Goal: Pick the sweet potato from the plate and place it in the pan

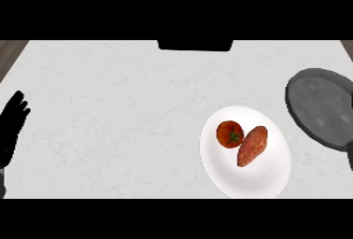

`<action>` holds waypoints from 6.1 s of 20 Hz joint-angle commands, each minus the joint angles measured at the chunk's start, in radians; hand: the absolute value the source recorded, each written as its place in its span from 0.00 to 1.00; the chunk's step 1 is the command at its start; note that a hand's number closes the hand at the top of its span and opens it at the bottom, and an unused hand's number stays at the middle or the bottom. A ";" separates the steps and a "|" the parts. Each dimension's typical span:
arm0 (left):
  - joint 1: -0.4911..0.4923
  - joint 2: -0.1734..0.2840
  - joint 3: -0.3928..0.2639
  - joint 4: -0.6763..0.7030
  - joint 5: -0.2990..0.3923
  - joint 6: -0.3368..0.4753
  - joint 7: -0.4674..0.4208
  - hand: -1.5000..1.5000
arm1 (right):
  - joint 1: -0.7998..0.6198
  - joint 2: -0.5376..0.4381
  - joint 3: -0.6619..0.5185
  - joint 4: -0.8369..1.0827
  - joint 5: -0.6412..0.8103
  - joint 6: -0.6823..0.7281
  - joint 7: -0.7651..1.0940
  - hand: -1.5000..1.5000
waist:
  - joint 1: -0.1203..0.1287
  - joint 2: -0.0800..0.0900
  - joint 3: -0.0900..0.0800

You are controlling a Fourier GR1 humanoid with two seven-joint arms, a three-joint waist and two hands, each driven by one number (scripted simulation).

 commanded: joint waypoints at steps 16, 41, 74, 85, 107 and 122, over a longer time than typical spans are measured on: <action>0.043 -0.363 -0.309 -0.188 -0.094 -0.007 -0.283 0.50 | 0.689 0.048 0.023 -0.175 0.032 0.054 -0.019 0.00 | -0.063 -0.028 -0.008; 0.005 -0.371 -0.250 -0.170 -0.102 -0.084 -0.271 0.50 | 0.193 -0.120 0.389 -0.012 0.378 0.450 0.735 0.00 | -0.035 -0.024 -0.008; 0.032 -0.505 -0.188 -0.162 -0.236 -0.129 -0.253 0.50 | 0.117 0.187 0.302 0.457 0.746 0.488 0.434 1.00 | -0.036 -0.023 -0.007; -0.002 -0.524 -0.192 -0.178 -0.247 -0.137 -0.215 0.50 | 0.080 0.201 0.272 0.481 0.860 0.376 0.384 1.00 | -0.040 -0.024 -0.007; 0.042 -0.496 -0.139 -0.166 -0.216 -0.189 -0.264 0.50 | 0.004 0.409 0.402 -0.239 1.317 0.331 1.008 1.00 | -0.045 -0.026 -0.008; 0.059 -0.508 -0.163 -0.234 -0.246 -0.179 -0.204 0.50 | 0.100 0.233 -0.076 0.008 1.049 -0.037 0.664 1.00 | -0.039 -0.023 -0.007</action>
